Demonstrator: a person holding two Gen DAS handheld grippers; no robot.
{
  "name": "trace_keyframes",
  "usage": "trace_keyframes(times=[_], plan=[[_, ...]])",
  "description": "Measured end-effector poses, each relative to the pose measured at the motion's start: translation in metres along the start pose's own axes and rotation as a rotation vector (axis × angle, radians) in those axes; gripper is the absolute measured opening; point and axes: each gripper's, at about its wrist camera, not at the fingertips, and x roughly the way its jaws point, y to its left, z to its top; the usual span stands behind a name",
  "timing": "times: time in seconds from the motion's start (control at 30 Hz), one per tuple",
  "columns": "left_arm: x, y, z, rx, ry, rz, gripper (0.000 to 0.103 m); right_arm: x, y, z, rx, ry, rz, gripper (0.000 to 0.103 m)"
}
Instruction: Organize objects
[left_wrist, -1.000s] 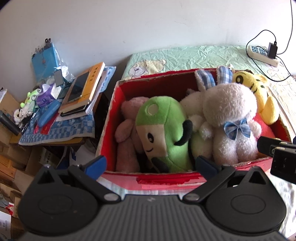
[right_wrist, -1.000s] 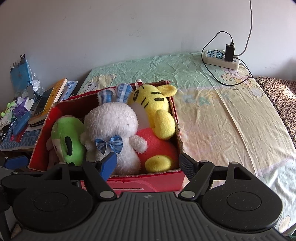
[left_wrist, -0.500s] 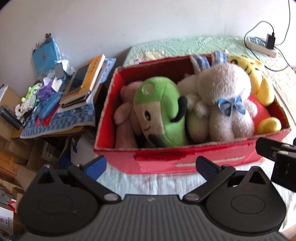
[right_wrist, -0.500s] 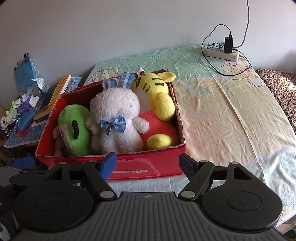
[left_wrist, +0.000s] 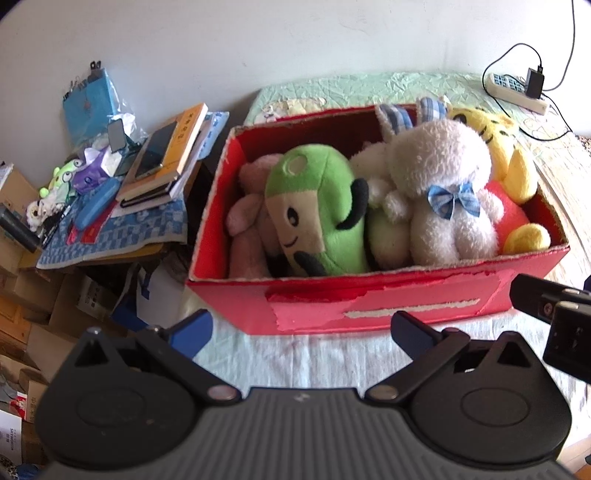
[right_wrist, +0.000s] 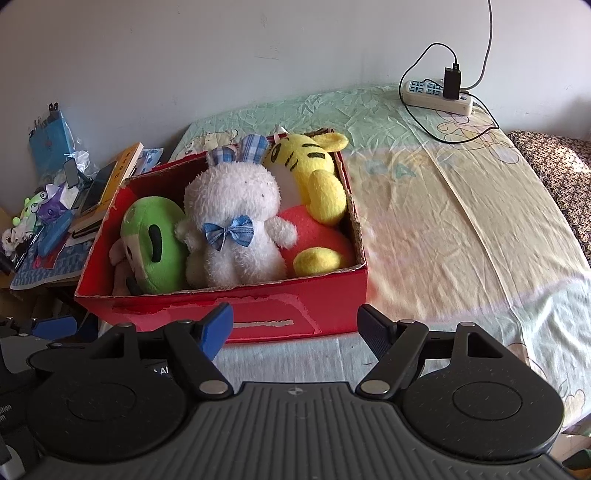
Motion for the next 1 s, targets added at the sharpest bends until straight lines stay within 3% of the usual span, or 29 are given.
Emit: trace_keyframes(times=[1.0], plan=[[0.015, 0.019, 0.031, -0.028, -0.069, 0.045, 0.103, 0.011, 0.011, 0.030, -0.028, -0.094, -0.008, 0.077]])
